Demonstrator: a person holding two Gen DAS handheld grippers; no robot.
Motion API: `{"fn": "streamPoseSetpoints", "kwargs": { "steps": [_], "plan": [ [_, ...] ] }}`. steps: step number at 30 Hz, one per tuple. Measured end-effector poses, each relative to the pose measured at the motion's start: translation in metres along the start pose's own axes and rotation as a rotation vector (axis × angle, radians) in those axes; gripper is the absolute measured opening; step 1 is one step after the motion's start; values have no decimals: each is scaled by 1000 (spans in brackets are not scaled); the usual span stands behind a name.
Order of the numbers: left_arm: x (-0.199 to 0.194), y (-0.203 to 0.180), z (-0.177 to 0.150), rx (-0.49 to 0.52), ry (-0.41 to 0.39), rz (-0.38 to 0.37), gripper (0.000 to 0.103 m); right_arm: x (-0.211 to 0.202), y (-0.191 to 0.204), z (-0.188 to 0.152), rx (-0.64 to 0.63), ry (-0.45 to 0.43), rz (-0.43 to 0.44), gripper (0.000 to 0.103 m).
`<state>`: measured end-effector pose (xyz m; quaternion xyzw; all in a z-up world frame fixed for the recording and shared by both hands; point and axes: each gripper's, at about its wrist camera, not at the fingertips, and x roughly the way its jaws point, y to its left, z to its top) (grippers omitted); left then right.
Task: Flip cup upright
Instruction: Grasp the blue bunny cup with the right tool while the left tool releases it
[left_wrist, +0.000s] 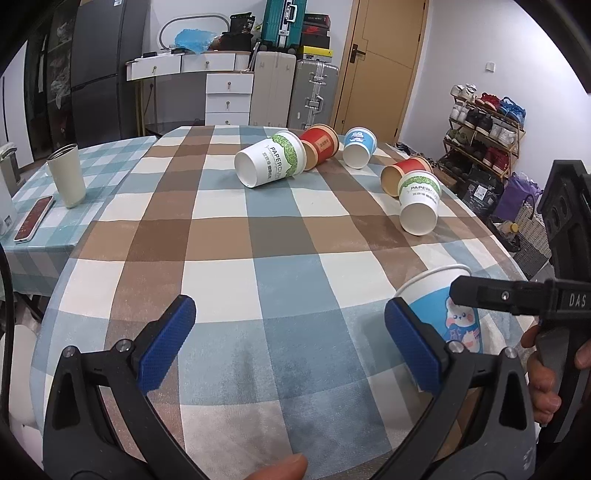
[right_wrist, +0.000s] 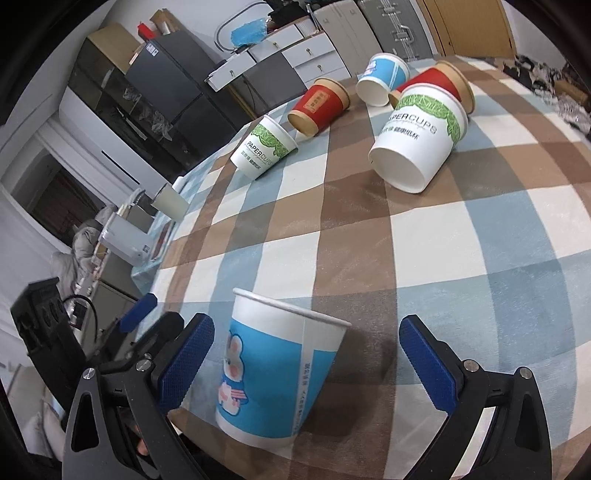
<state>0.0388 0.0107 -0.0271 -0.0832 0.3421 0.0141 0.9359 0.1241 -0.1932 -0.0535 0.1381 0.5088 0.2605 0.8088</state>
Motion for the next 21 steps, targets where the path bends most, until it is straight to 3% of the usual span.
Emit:
{"fn": "streamPoseSetpoints", "kwargs": {
  "steps": [10, 21],
  "plan": [
    [4, 0, -1, -3, 8, -1, 102, 19, -10, 6, 84, 79, 55, 94],
    [6, 0, -2, -3, 11, 0, 102, 22, -10, 9, 107, 116, 121, 73]
  ]
}}
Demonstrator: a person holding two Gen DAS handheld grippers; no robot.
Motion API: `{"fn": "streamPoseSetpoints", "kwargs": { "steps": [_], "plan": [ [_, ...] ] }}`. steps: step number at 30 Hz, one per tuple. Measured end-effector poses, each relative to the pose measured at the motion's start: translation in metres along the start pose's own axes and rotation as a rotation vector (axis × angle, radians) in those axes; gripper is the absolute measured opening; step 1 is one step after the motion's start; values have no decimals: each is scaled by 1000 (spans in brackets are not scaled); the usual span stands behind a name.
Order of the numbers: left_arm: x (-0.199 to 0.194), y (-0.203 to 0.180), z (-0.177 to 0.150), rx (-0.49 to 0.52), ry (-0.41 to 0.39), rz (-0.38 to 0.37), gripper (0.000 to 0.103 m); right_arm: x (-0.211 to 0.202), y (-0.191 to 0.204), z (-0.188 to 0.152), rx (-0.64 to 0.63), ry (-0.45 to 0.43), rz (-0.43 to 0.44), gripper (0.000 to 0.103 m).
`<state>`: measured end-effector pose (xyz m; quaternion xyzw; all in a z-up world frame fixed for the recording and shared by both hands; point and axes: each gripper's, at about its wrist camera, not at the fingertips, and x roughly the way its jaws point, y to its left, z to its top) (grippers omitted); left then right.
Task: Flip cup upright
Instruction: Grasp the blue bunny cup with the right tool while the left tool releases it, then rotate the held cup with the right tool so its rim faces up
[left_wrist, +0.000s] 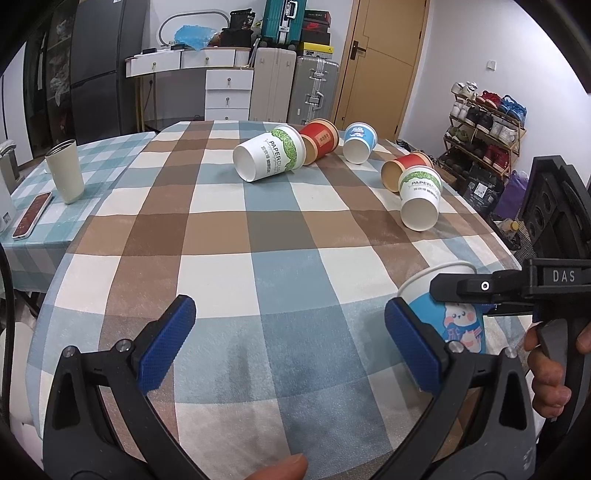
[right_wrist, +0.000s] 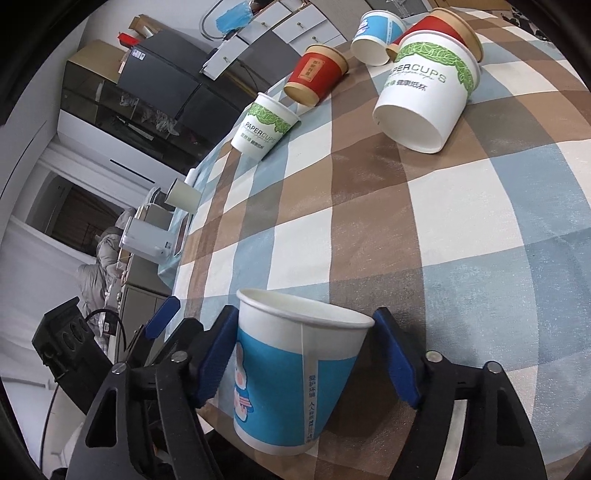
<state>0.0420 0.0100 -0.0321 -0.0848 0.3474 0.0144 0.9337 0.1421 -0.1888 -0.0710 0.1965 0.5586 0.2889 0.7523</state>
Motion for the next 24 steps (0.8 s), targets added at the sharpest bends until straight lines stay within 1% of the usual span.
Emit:
{"fn": "streamPoseSetpoints", "kwargs": {
  "steps": [5, 10, 14, 18, 20, 24],
  "plan": [
    [1, 0, 0, -3, 3, -1, 102, -6, 9, -4, -66, -31, -13, 70],
    [4, 0, -2, -7, 7, -4, 102, -14, 28, -9, -189, -102, -71, 70],
    [4, -1, -2, -6, 5, 1, 102, -22, 44, -15, -312, -221, -171, 69],
    [5, -1, -2, -7, 7, 0, 102, -24, 55, -19, -398, -319, -256, 69],
    [5, 0, -2, -7, 7, 2, 102, -25, 58, -19, -426, -361, -286, 70],
    [6, 0, -4, -6, 8, 0, 102, -23, 57, -15, -444, -405, -309, 70]
  ]
}}
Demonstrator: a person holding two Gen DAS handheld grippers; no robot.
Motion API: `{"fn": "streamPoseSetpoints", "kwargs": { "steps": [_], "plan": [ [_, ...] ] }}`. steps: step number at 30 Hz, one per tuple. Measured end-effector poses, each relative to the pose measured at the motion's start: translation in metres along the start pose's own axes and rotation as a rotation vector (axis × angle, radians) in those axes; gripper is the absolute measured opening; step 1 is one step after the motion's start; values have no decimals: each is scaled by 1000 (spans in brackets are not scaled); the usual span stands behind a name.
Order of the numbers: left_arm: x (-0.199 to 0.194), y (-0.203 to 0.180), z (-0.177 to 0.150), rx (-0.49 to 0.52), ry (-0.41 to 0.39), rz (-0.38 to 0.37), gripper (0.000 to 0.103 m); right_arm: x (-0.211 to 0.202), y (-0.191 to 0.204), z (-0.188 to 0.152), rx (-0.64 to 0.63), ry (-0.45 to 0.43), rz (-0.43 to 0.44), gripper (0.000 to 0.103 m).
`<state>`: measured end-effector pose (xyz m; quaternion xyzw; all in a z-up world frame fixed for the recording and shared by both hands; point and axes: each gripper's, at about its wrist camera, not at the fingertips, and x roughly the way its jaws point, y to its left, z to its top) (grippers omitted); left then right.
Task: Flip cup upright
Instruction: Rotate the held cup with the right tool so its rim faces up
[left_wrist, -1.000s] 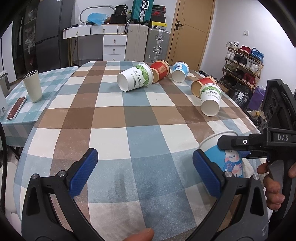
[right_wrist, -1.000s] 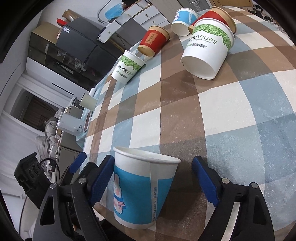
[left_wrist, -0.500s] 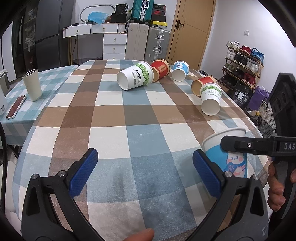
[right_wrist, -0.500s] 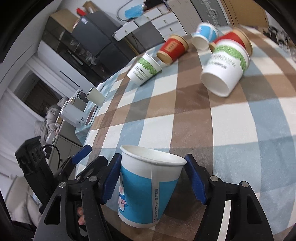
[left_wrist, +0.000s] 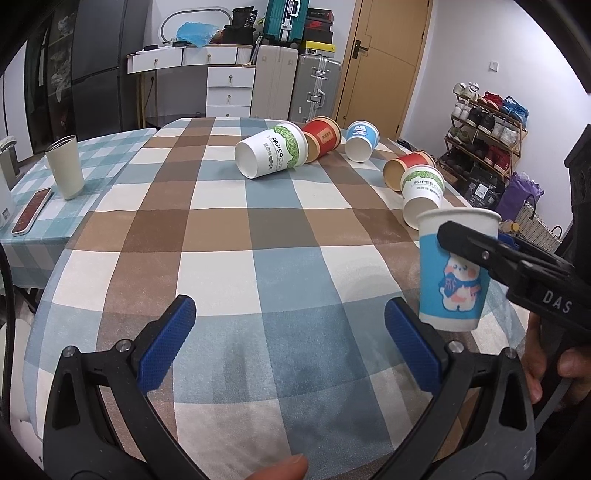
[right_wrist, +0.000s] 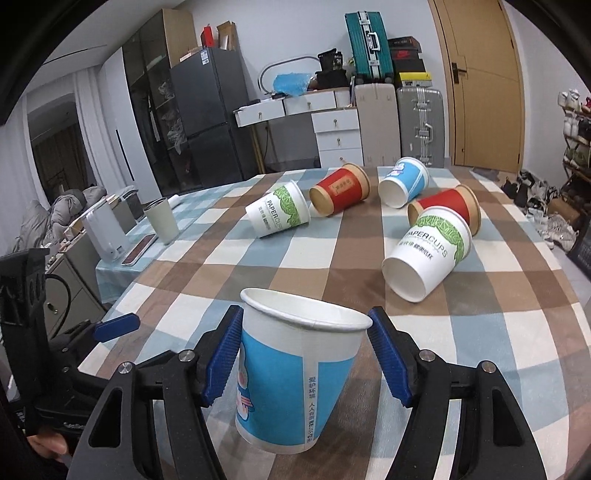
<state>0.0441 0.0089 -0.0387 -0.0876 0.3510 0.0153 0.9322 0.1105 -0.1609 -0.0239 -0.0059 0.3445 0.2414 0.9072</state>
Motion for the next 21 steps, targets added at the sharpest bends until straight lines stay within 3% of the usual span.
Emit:
{"fn": "streamPoseSetpoints", "kwargs": {
  "steps": [11, 21],
  "plan": [
    [1, 1, 0, -5, 4, -1, 102, 1, 10, -7, -57, -22, -46, 69],
    [0, 0, 0, -1, -1, -2, 102, -17, 19, -25, -105, -53, 2, 74]
  ]
}}
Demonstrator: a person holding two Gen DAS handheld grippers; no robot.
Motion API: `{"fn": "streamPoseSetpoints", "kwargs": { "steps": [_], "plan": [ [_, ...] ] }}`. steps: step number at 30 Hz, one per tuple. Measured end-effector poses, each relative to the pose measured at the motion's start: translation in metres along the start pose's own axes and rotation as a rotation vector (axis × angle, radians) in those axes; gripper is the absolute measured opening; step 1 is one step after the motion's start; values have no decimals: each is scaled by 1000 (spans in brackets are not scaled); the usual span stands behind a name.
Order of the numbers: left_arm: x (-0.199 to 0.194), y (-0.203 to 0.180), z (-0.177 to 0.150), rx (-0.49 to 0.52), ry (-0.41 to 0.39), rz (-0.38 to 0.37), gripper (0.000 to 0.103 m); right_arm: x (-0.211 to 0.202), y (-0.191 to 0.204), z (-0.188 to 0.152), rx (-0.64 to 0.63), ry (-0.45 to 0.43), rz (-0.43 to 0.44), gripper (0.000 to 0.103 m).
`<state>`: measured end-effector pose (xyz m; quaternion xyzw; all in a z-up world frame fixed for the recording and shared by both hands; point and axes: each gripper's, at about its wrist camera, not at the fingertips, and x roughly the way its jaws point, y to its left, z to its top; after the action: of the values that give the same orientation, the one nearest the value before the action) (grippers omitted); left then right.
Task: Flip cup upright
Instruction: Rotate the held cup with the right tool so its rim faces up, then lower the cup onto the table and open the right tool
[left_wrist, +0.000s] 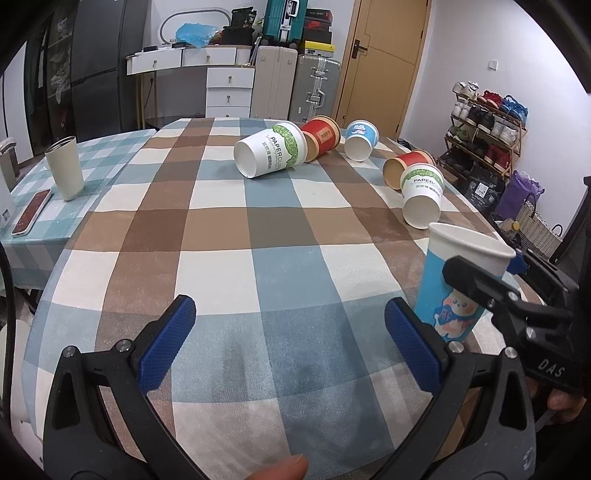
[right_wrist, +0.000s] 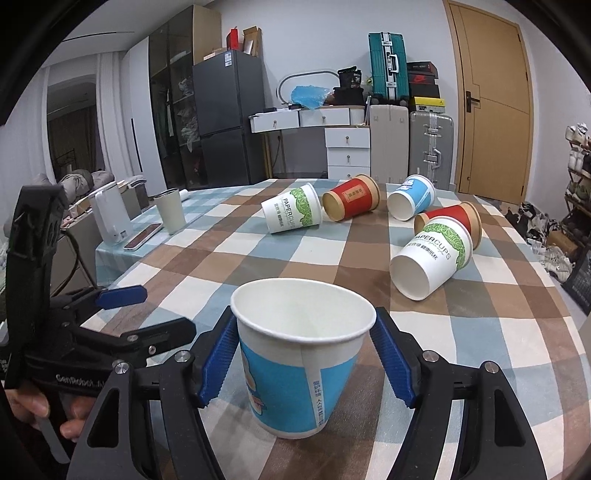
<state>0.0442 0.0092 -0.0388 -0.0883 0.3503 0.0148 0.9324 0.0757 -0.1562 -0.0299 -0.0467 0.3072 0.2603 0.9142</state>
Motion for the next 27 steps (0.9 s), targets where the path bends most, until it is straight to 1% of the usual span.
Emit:
{"fn": "streamPoseSetpoints", "kwargs": {
  "steps": [3, 5, 7, 11, 13, 17, 27],
  "plan": [
    [-1, 0, 0, 1, -4, -2, 102, -3, 0, -4, 1, -4, 7, 79],
    [-1, 0, 0, 1, -4, -4, 102, -5, -1, -6, 4, -11, 20, 85],
    [-2, -1, -1, 4, -7, -6, 102, -7, -1, -6, 0, -21, 30, 88],
    [-5, -4, -1, 12, -19, -12, 102, -14, -4, -5, -2, -47, 49, 98],
    [-7, -5, -1, 17, -27, -16, 102, -17, -5, -5, 0, -61, 62, 100],
    [-11, -8, 0, 24, -44, -21, 102, -25, -8, -4, -5, -89, 75, 102],
    [-27, -16, 1, 57, -118, -39, 102, -44, -22, -5, -14, -147, 96, 103]
  ]
}}
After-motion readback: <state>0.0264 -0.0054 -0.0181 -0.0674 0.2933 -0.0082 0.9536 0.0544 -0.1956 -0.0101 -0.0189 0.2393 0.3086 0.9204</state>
